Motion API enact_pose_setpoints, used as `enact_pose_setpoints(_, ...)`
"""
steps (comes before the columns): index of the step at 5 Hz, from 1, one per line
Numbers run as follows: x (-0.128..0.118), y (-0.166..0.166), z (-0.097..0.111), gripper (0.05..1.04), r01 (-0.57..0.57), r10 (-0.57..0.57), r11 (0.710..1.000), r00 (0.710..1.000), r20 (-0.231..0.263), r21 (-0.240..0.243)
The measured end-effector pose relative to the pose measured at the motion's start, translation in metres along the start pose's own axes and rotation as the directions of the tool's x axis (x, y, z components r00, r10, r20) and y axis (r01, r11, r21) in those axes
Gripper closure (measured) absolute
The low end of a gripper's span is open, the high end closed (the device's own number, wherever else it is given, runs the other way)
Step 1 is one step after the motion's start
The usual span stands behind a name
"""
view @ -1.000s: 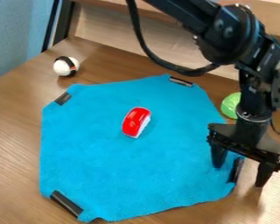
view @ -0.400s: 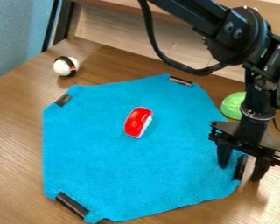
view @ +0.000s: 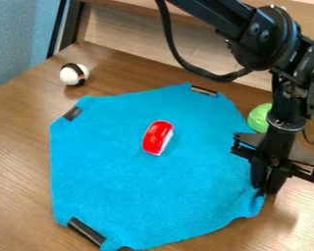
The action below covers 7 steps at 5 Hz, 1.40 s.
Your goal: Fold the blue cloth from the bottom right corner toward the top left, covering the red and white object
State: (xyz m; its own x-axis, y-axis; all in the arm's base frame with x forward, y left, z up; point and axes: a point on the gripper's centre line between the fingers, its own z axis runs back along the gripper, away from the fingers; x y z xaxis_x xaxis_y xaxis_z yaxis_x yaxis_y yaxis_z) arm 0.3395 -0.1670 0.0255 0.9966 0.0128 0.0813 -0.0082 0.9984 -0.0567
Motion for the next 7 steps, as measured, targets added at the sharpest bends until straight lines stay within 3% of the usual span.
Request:
enact_pose_setpoints(1,-0.003,0.004,0.000,1.000,-0.013,0.012,1.000,1.000,-0.016,-0.005)
enact_pose_setpoints(2,-0.010,0.016,0.006,1.020,-0.023,0.022,1.000,0.998,-0.051,-0.017)
enact_pose_setpoints(3,-0.005,0.033,0.030,1.024,-0.052,0.051,0.997,0.998,-0.027,-0.049)
enact_pose_setpoints(5,0.003,0.089,0.060,1.024,-0.092,0.089,0.991,0.995,-0.036,-0.102)
enact_pose_setpoints(7,0.007,0.150,0.084,1.024,-0.175,0.175,0.981,0.984,-0.003,-0.086)
